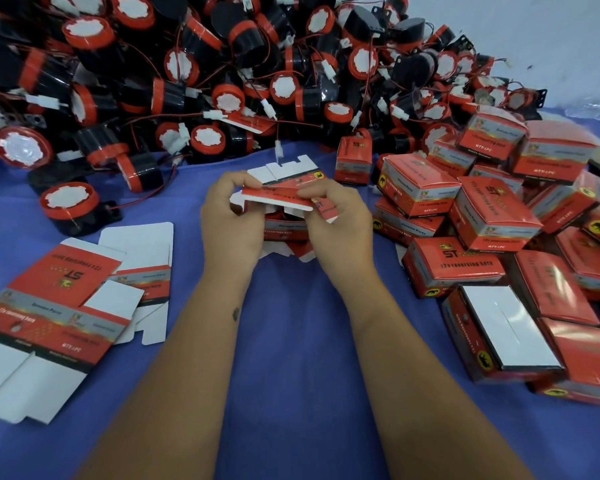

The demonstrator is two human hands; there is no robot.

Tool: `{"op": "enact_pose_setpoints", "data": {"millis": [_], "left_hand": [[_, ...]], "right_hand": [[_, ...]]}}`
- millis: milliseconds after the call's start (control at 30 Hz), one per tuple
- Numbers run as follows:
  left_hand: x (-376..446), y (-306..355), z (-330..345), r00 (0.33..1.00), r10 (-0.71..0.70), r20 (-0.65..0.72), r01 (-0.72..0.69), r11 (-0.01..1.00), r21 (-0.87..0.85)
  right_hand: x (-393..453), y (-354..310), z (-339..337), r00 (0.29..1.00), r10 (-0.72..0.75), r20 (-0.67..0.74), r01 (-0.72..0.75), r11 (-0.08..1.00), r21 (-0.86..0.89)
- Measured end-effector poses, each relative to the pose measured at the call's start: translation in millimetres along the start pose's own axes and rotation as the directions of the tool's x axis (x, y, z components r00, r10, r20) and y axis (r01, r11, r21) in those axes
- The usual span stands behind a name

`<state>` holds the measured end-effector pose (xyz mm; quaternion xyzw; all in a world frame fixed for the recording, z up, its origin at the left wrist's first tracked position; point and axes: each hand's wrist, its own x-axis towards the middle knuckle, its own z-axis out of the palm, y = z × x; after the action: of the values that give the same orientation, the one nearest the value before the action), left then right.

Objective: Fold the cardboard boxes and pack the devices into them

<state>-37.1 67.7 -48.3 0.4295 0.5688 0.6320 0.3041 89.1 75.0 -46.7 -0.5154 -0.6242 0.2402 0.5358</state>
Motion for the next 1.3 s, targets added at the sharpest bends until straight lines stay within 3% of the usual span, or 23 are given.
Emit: {"op": "enact_pose_setpoints", "data": {"millis": [167,300,367,467,667,833,1167,1300], "left_hand": [[7.2,1.8,-13.3,0.983,-0.153,0.104,0.171,0.965,-0.198],[11.7,4.3,-16.2,0.953,-0.228,0.199,0.279,0.916,-0.287],[10.6,-0.3,-16.2,0.966,-0.118,0.23,0.137,0.988,-0.069],[6.1,-4.2,-17.2,0.944,0.076,0.322,-0.153,0.963,0.221],[10.6,-6.8,-20.9,0.919,0.115,0.376,-0.222,0.941,0.256],[4.5,-7.5,-12.6,0.941,0.207,0.269,-0.28,0.922,0.269],[6.7,-4.6,-13.9,0.965,0.075,0.251,-0.093,0.994,0.059],[8.5,-2.4,-17.6,0.96,0.008,0.28,0.024,0.994,-0.11]], "right_hand": [[2.1,4.0,-6.5,0.972,0.215,0.092,-0.233,0.926,0.296],[0.3,3.5,-4.5,0.966,0.189,0.177,-0.226,0.949,0.219],[1.5,4.9,-4.8,0.971,0.149,0.187,-0.181,0.969,0.167],[4.6,6.3,-8.1,0.975,0.09,0.202,-0.111,0.989,0.098],[10.4,9.9,-20.3,0.945,0.069,0.32,-0.084,0.996,0.035],[7.0,9.1,-9.8,0.983,-0.057,0.172,0.078,0.99,-0.114],[8.7,8.0,-11.3,0.986,-0.045,0.158,0.057,0.996,-0.068],[7.9,6.7,-12.8,0.989,-0.021,0.148,0.02,1.0,0.008]]}}
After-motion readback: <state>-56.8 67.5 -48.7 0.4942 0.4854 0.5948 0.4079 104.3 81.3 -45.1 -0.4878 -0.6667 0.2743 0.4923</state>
